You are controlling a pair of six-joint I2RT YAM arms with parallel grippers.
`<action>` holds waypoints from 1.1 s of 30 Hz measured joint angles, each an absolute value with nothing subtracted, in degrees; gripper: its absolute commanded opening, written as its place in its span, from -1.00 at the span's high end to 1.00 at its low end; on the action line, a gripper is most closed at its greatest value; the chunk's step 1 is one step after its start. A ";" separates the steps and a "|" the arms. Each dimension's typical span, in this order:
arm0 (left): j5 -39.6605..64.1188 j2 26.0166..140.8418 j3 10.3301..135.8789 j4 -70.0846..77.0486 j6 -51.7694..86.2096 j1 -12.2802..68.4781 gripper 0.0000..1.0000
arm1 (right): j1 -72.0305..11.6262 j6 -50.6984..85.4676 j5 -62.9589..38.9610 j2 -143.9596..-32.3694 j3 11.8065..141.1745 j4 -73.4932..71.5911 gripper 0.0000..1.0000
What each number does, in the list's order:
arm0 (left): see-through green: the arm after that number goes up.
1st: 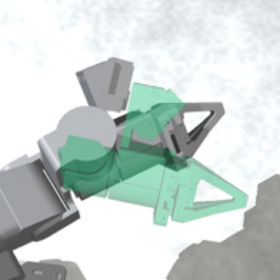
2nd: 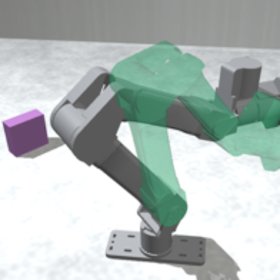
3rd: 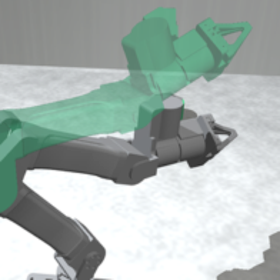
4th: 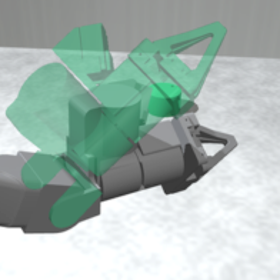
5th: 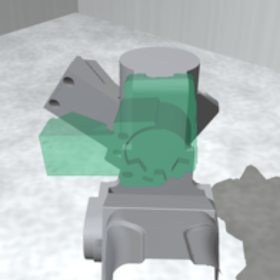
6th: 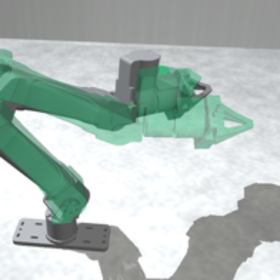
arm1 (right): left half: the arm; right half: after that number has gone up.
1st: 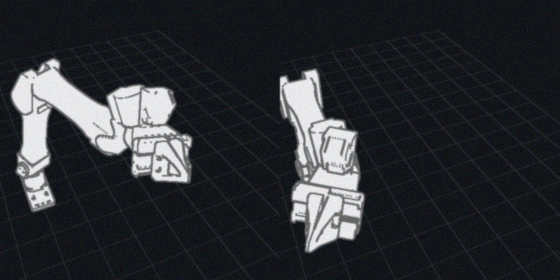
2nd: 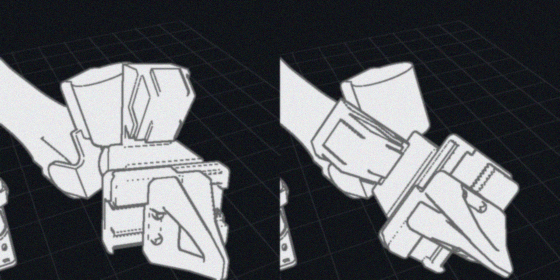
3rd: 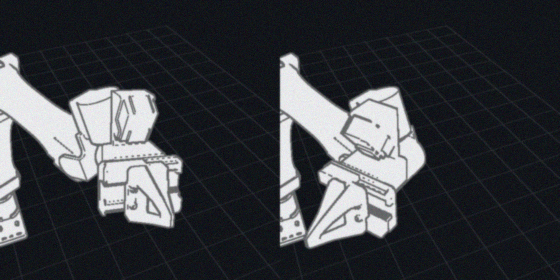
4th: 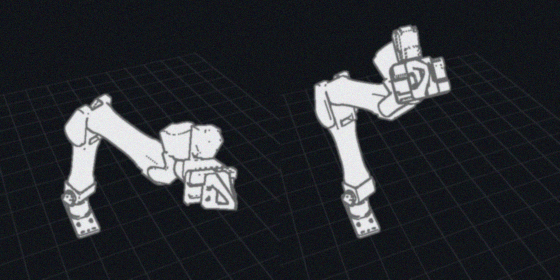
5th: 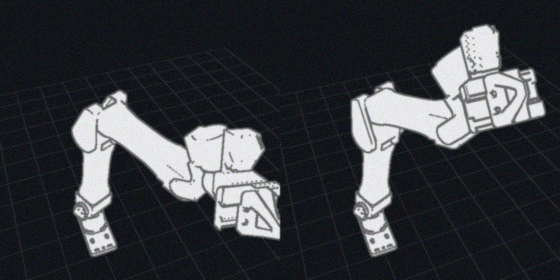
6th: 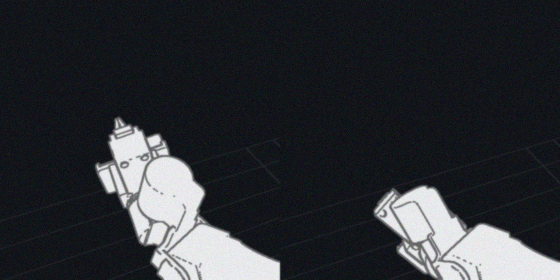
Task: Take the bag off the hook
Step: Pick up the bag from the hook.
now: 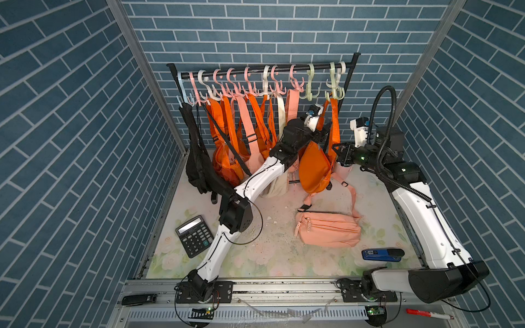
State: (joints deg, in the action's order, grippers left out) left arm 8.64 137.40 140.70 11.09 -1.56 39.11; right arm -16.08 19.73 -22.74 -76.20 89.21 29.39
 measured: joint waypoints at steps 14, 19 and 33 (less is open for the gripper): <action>13.82 139.22 143.57 13.43 -0.01 38.26 1.00 | -16.08 19.75 -22.79 -75.92 88.64 29.41 1.00; 14.83 139.20 143.50 13.39 0.03 38.15 1.00 | -16.08 19.73 -22.72 -75.92 88.64 29.58 1.00; 15.94 132.20 138.02 10.35 -0.69 37.71 1.00 | -15.51 19.70 -20.01 -80.79 95.24 34.44 1.00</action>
State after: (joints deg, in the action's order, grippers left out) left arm 15.94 132.20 138.02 10.35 -0.69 37.71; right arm -15.51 19.70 -20.01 -80.79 95.24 34.44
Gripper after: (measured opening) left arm 0.042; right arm 0.050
